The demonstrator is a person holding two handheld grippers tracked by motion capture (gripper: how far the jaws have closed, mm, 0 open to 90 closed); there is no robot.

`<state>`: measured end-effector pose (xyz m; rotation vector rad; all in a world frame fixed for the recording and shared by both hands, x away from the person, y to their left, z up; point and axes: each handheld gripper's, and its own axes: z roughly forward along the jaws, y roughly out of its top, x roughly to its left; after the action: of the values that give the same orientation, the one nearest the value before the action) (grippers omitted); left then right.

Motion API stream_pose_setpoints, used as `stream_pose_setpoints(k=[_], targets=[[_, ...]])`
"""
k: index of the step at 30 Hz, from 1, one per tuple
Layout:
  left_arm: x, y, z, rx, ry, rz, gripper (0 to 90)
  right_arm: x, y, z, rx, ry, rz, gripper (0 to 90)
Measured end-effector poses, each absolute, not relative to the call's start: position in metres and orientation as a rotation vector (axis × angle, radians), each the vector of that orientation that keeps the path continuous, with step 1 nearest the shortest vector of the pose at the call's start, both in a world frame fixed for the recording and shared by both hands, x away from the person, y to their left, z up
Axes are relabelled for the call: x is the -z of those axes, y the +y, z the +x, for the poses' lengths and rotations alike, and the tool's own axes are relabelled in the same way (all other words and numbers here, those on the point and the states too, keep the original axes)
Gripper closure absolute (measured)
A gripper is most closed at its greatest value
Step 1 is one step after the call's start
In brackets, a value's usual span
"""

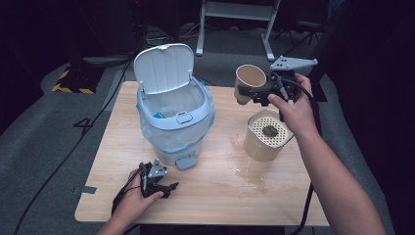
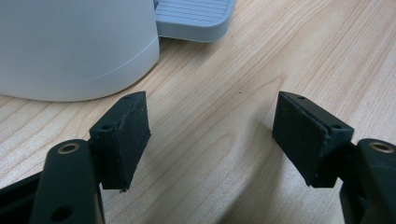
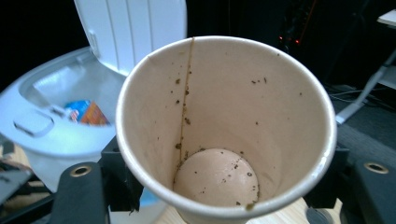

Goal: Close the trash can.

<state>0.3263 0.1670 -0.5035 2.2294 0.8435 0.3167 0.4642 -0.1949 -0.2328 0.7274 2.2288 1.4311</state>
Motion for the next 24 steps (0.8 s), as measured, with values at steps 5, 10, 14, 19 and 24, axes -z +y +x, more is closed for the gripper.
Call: stream_pose_setpoints(k=[5, 10, 14, 19, 24], targets=[[0.504, 0.167, 0.326, -0.321, 0.844, 2.231, 27.4, 0.228, -0.171, 0.469, -1.461, 2.223, 0.713, 30.2], [0.504, 0.166, 0.326, -0.319, 0.847, 2.228, 27.3, 0.227, -0.145, 0.472, -1.473, 2.236, 0.693, 30.1], [0.504, 0.166, 0.327, -0.319, 0.848, 2.23, 26.9, 0.226, -0.124, 0.472, -1.484, 2.259, 0.66, 30.2], [0.504, 0.165, 0.328, -0.316, 0.847, 2.234, 25.3, 0.226, -0.1, 0.472, -1.524, 2.267, 0.63, 30.2], [0.504, 0.164, 0.329, -0.314, 0.851, 2.232, 23.8, 0.227, -0.084, 0.473, -1.544, 2.277, 0.623, 30.1]])
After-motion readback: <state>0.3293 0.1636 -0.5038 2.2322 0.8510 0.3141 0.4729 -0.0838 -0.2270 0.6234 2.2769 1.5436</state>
